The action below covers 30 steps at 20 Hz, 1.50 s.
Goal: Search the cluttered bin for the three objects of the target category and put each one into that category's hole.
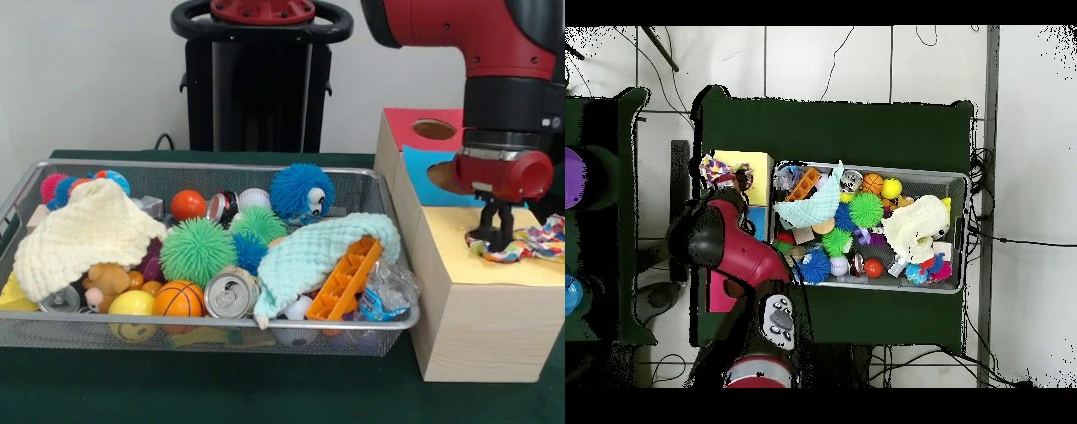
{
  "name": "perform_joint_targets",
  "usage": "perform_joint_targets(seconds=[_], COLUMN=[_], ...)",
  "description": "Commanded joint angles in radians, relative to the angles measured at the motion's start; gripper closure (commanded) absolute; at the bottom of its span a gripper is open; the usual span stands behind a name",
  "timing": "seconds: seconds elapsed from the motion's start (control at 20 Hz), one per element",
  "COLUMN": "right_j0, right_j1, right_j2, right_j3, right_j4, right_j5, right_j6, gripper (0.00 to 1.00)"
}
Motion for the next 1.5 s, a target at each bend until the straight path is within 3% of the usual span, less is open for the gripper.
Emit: perform_joint_targets(seconds=[0.05, 0.5, 1.0, 1.05, 1.5], right_j0=[0.055, 0.056, 0.008, 0.002, 0.020], right_j1=[0.009, 0.002, -0.009, -0.012, -0.009], right_j2=[-0.151, -0.186, -0.123, -0.112, -0.139], right_j3=[-0.071, -0.137, -0.128, -0.123, -0.126], right_j4=[0.126, 0.060, 0.014, 0.010, 0.020], right_j5=[0.258, 0.364, 0.293, 0.282, 0.279], right_j6=[0.176, 0.177, 0.117, 0.116, 0.134], gripper=[0.00, 0.00, 0.00, 1.00, 1.00])
